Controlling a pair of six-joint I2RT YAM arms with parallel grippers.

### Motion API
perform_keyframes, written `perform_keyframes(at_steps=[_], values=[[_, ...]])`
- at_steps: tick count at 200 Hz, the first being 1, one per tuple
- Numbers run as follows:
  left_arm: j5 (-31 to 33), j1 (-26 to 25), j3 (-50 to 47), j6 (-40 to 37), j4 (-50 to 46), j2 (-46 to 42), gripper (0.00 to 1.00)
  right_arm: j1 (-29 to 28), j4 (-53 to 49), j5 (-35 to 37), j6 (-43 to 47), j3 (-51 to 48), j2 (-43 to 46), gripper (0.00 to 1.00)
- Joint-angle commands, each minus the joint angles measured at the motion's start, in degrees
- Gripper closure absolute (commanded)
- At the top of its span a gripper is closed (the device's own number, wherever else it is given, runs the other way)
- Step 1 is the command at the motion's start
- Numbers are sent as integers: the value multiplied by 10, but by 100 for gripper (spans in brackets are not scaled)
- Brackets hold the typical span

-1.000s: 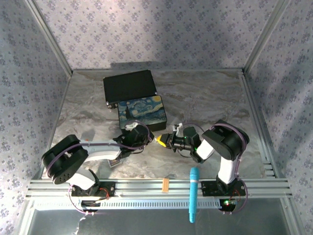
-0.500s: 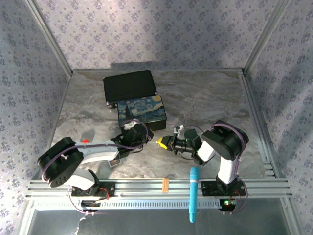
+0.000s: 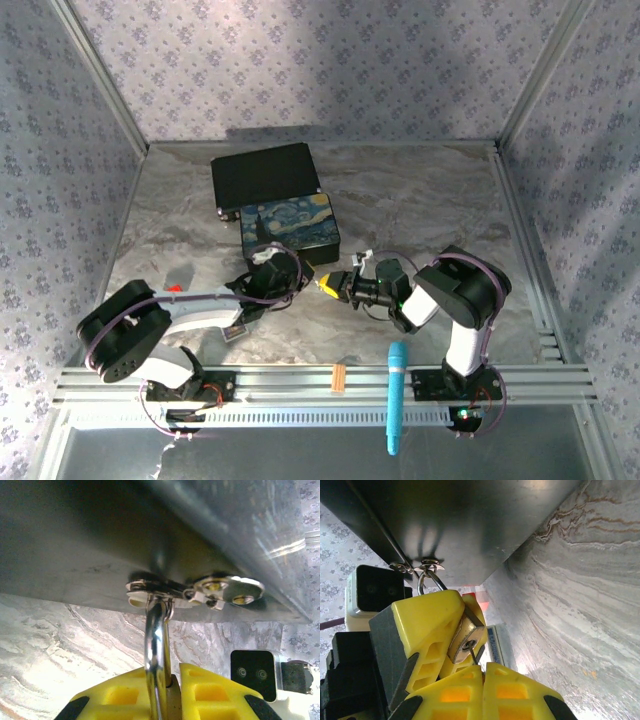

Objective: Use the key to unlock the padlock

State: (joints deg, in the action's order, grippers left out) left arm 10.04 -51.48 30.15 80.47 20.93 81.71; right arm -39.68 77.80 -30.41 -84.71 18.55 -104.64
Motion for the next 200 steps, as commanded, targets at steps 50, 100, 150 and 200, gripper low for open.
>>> perform_keyframes(at_steps=[50,100,150,200], values=[[-33,-10,-15,39,102,-21,100,-3,13,-2,-42,53,-6,100],[-38,-12,-20,45,127,-27,100,19,13,-28,-84,76,-39,100],[-59,-12,-30,62,196,-6,100,22,13,-35,-105,97,-47,100],[-80,-14,-30,72,248,19,100,28,12,-42,-99,108,-54,100]])
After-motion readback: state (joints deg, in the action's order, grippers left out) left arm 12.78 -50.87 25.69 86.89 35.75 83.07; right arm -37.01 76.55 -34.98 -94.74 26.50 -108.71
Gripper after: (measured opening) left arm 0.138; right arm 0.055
